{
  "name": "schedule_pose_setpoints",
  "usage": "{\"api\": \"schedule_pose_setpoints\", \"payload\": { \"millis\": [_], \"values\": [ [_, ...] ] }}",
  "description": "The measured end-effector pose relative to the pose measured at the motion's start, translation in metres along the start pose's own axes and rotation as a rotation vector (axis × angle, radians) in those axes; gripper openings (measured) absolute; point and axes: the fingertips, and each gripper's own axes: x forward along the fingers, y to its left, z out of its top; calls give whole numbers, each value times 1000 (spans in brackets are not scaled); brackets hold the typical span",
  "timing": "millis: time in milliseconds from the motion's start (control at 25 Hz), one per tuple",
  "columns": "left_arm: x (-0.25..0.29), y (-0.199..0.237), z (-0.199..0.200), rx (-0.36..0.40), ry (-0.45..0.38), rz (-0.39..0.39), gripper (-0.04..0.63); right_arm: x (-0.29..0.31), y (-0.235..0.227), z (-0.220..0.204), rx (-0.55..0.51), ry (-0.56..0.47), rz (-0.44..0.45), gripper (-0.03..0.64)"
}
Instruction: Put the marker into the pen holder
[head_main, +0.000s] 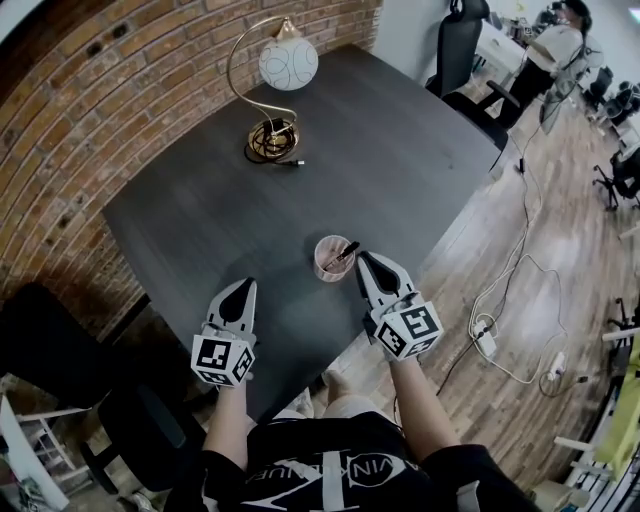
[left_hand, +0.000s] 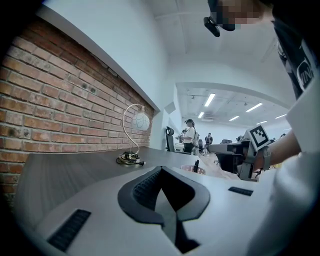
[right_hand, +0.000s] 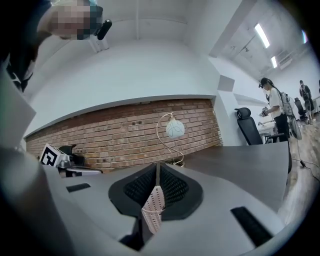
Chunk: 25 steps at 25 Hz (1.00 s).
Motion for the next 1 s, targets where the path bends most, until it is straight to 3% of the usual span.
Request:
{"api": "schedule_pose_setpoints", "payload": {
  "millis": [1000],
  "values": [
    [-56,6,31,37,-57,0,12,-42,60,15,-51,-23,-13,37]
  ]
}}
